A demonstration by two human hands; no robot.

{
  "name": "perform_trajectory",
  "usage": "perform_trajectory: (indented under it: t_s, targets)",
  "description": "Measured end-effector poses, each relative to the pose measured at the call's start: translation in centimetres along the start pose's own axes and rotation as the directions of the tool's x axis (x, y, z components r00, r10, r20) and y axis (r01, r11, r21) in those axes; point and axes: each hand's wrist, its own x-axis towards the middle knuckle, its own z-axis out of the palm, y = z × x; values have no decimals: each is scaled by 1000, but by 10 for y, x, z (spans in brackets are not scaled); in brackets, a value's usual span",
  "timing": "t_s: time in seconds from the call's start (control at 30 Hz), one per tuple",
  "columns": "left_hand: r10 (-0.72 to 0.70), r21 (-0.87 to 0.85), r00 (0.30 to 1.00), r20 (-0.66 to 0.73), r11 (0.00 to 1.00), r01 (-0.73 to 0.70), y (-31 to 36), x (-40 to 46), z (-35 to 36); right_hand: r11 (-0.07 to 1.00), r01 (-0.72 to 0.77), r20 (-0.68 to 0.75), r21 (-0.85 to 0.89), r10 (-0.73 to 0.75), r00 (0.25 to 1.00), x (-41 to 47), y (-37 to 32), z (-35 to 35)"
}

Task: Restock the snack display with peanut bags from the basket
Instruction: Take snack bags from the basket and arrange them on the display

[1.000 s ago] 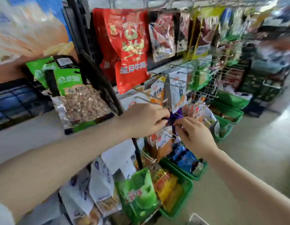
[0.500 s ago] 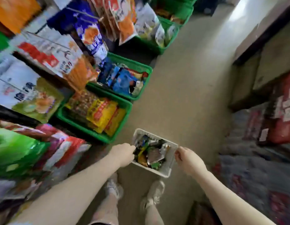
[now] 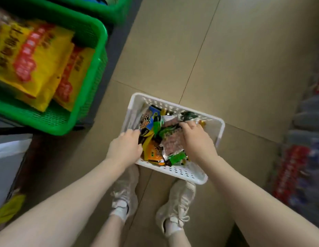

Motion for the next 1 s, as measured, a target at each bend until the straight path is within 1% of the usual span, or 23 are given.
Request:
perform_trajectory:
  t_s: [0.07, 0.1, 0.17, 0.23, 0.3, 0.37, 0.43, 0.5, 0.53, 0.6, 0.63, 0.7, 0.73, 0.8, 0.83, 0.87, 0.93, 1.0]
  targets:
    - [23, 25, 998, -56, 999, -22, -7, 17, 16, 995, 74, -38, -65, -76, 996, 36, -2, 18]
    - [41, 25, 996, -76, 999, -39, -11, 24, 23, 988, 109, -36, -106, -113, 993, 52, -2, 27]
    - [84, 23, 992, -91, 996, -82, -20, 36, 37, 972, 160, 29, -171, -157, 987, 77, 0, 43]
    - [121, 13, 990, -69, 993, -120, -26, 46, 47, 958, 189, 109, -214, -169, 980, 93, 3, 51]
    - [137, -12, 988, -64, 990, -138, -32, 53, 55, 952, 196, 113, -236, -174, 978, 100, 7, 54]
    - [152, -64, 981, -122, 985, -160, -35, 60, 60, 936, 209, 120, -285, -181, 976, 102, 12, 53]
    - [189, -89, 956, -224, 973, -213, -38, 65, 63, 905, 246, 165, -346, -200, 966, 98, 19, 53]
    - [234, -33, 931, -281, 967, -253, -41, 71, 63, 896, 263, 195, -359, -203, 960, 89, 25, 52]
    - [241, -8, 928, -285, 967, -253, -42, 73, 62, 902, 257, 193, -347, -200, 961, 84, 29, 51]
    - [225, -10, 927, -298, 971, -239, -42, 73, 55, 940, 218, 177, -262, -176, 968, 74, 34, 47]
    - [208, -34, 920, -331, 972, -232, -42, 71, 48, 970, 159, 177, -185, -127, 976, 68, 36, 43]
    - [175, -109, 896, -408, 965, -238, -42, 63, 31, 1000, -24, 190, -4, 24, 982, 51, 33, 30]
    - [184, -123, 878, -441, 957, -262, -42, 58, 21, 991, -107, 197, 76, 90, 976, 42, 31, 21]
    - [228, -130, 854, -467, 938, -322, -42, 38, -4, 956, -190, 172, 224, 153, 973, 24, 23, -4]
    - [237, -141, 846, -477, 930, -340, -41, 25, -19, 919, -216, 154, 329, 173, 973, 15, 18, -20]
    - [231, -155, 840, -491, 925, -346, -41, 10, -34, 856, -248, 140, 454, 206, 968, 5, 11, -40]
    - [208, -170, 832, -515, 926, -337, -41, -25, -68, 672, -299, 135, 677, 286, 949, -17, -4, -81]
    - [199, -162, 811, -550, 927, -338, -43, -63, -107, 531, -306, 155, 790, 309, 938, -44, -24, -125]
